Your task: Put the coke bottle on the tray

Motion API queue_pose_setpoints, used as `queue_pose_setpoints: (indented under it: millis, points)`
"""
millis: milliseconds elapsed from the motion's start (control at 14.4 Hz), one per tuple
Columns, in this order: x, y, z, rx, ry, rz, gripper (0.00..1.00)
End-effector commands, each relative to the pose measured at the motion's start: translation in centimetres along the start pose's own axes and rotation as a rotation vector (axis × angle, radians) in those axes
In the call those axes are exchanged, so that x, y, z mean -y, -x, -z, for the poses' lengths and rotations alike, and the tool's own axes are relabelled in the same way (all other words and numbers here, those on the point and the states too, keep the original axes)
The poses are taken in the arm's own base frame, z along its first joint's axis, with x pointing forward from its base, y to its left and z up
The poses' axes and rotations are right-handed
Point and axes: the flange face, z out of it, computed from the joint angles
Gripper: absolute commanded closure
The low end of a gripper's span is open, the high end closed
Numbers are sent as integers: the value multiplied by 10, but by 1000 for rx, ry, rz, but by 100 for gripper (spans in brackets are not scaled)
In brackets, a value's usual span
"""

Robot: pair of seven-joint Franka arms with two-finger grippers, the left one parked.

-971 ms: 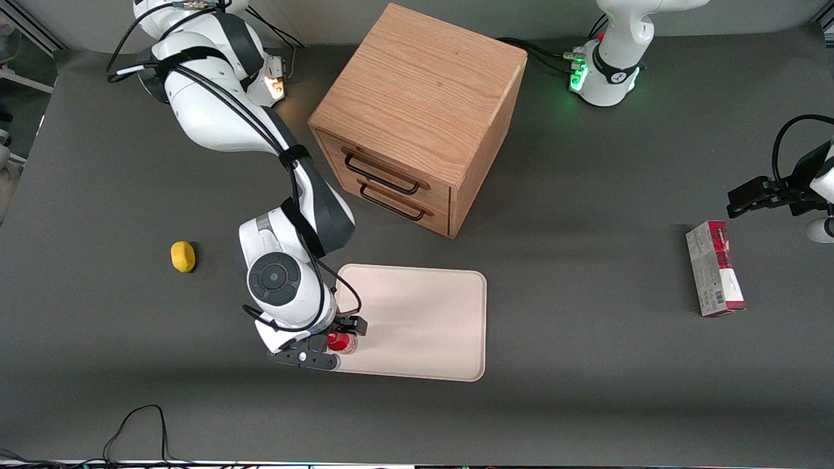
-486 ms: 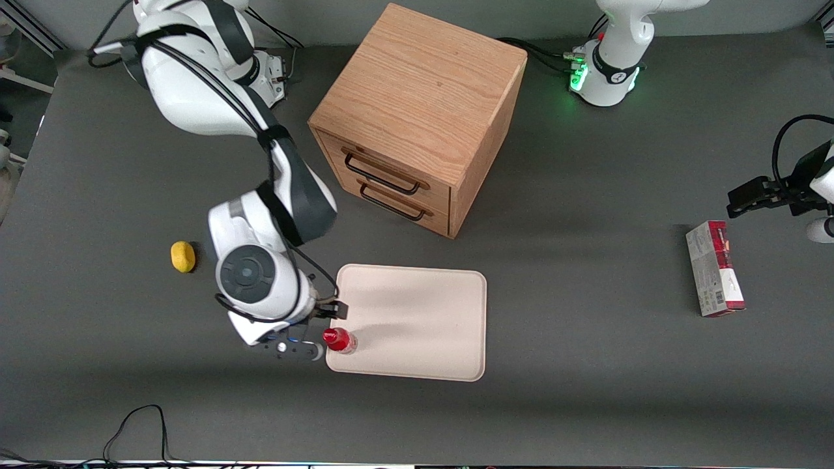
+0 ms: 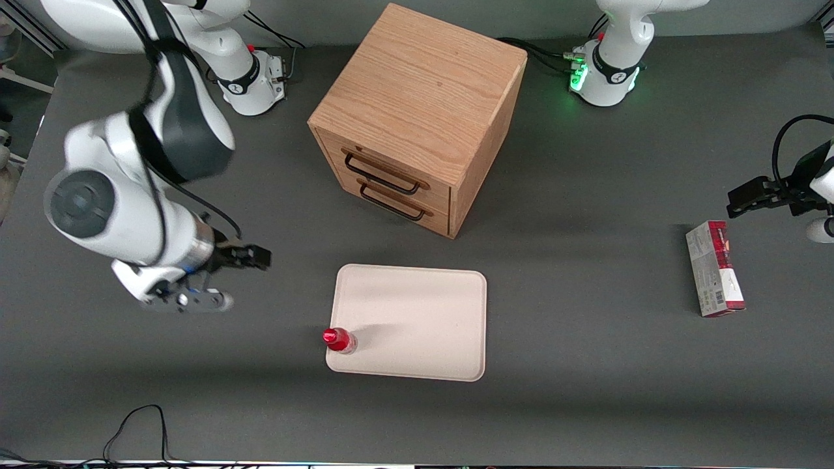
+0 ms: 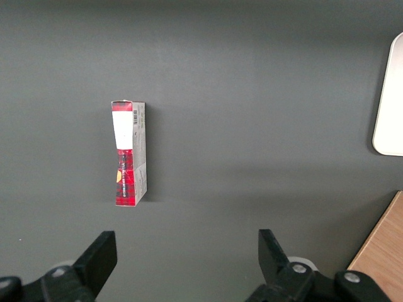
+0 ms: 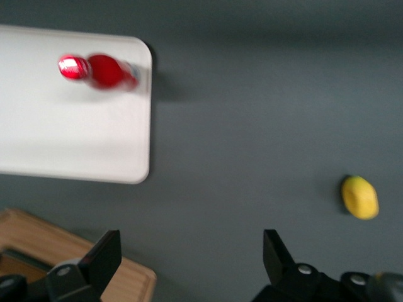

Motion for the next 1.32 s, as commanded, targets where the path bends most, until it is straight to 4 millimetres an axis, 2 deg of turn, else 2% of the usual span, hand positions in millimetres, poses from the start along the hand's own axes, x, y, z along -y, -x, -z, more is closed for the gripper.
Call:
queue_pose_setpoints:
  millis: [0,208,416,555,694,902,1179,1249]
  points:
    - [-44,58,24,36,-21,87,0]
    - [-89,92,63,65,-35,151,0]
    - [-119,111,81,62,-42,164,0]
    - [-126,121,89,80,-45,184,0]
    - [-144,127,98,70,-51,153,0]
    - [-141,124,102,58,-44,147,0]
    - [-153,120,105,46,-56,130,0]
    - [-150,121,111,34,-53,130,0]
